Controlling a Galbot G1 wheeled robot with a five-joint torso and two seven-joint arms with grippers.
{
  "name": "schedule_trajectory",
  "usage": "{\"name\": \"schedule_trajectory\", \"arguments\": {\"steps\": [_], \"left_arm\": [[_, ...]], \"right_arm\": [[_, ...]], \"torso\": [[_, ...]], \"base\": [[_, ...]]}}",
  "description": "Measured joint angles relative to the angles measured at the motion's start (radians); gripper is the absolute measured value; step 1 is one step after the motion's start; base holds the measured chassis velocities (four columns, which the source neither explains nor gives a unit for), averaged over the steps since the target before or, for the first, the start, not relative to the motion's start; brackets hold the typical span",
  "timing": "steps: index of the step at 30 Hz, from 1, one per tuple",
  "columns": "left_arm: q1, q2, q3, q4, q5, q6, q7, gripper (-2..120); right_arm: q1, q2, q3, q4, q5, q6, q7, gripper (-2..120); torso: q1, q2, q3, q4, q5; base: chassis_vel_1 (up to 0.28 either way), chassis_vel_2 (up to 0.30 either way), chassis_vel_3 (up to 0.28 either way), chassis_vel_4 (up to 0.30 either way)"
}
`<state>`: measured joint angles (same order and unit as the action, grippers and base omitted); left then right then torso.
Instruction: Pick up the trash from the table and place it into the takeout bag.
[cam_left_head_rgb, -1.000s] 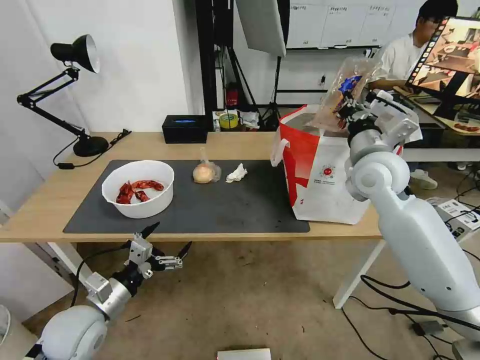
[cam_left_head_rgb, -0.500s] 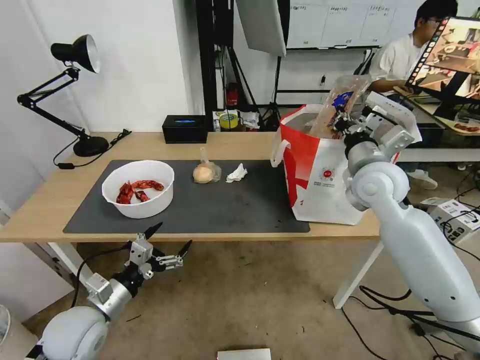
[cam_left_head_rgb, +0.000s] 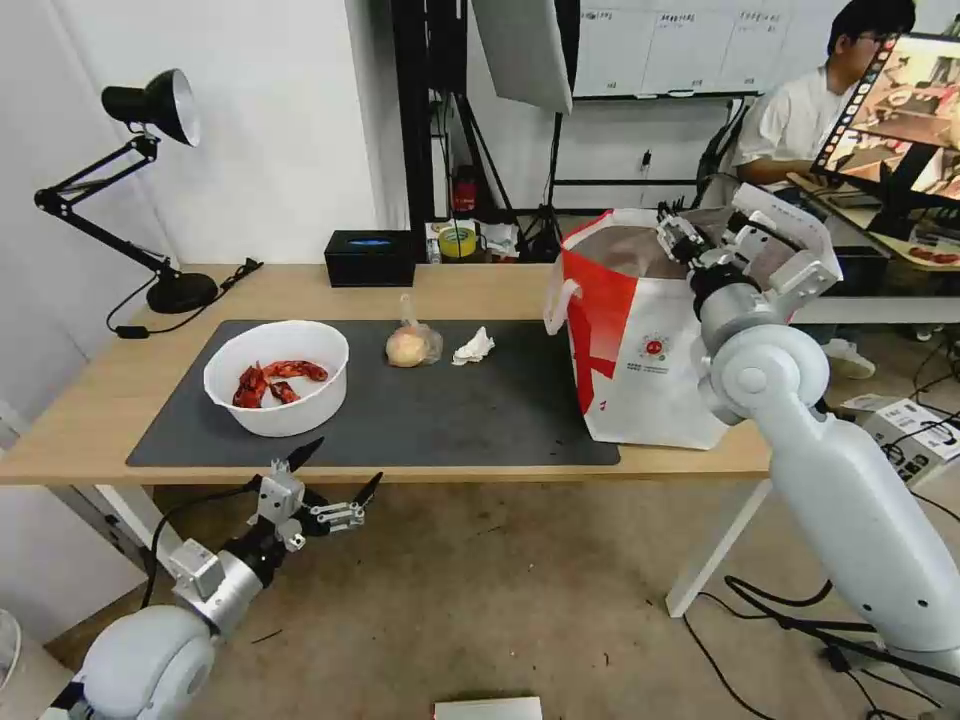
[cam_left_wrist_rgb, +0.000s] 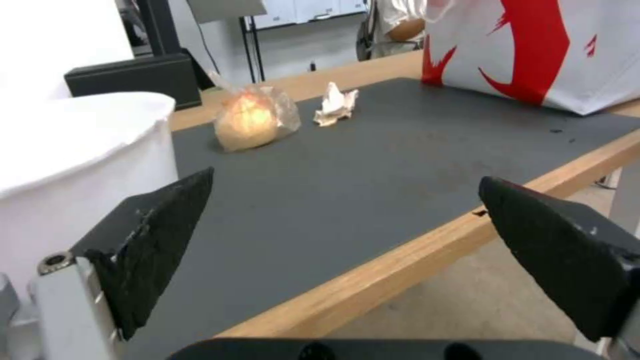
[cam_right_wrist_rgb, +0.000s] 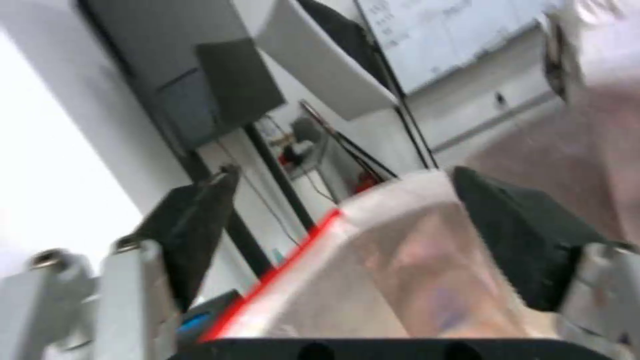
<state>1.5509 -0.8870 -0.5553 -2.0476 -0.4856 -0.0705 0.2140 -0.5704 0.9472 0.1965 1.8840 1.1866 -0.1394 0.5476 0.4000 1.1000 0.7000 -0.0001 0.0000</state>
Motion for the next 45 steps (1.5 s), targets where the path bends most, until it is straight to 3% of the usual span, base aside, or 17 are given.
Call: {"name": "schedule_trajectory", "arguments": {"steps": [4,12,17,24,34,45], "left_arm": [[0.001,0.001,-0.011,-0.001,-0.004,-0.001,-0.004,100],[0.007,-0.003,-0.024,0.005,0.006,-0.007,-0.013,100],[0.021,-0.020,-0.043,0.025,0.049,-0.020,-0.049,100],[0.041,-0.038,-0.066,0.033,0.085,-0.025,-0.091,100],[0.102,-0.053,-0.120,0.039,0.107,-0.025,-0.103,100],[0.153,-0.105,-0.150,0.046,0.120,-0.031,-0.105,100]], "right_arm": [[0.005,-0.021,-0.025,0.035,-0.055,0.003,-0.071,99],[-0.097,-0.080,-0.062,0.136,-0.180,0.001,-0.232,100],[-0.288,-0.147,-0.074,0.228,-0.362,0.024,-0.348,100],[-0.474,-0.186,-0.049,0.272,-0.516,0.100,-0.391,100],[-0.710,-0.163,0.002,0.259,-0.633,0.202,-0.396,100],[-0.904,-0.044,0.018,0.168,-0.771,0.352,-0.385,100]], "torso": [[0.000,0.000,0.000,0.0001,0.0000],[0.000,0.000,0.000,0.0002,0.0000],[0.000,0.000,0.000,0.0000,0.0003],[0.000,0.000,0.000,0.0000,-0.0001],[0.000,0.000,0.000,0.0000,0.0000],[0.000,0.000,0.000,0.0000,0.0000]], "base": [[0.000,0.000,0.000,0.000],[0.000,0.000,0.000,0.000],[0.000,0.000,0.000,0.000],[0.000,0.000,0.000,0.000],[0.000,0.000,0.000,0.000],[0.000,0.000,0.000,0.000]]}}
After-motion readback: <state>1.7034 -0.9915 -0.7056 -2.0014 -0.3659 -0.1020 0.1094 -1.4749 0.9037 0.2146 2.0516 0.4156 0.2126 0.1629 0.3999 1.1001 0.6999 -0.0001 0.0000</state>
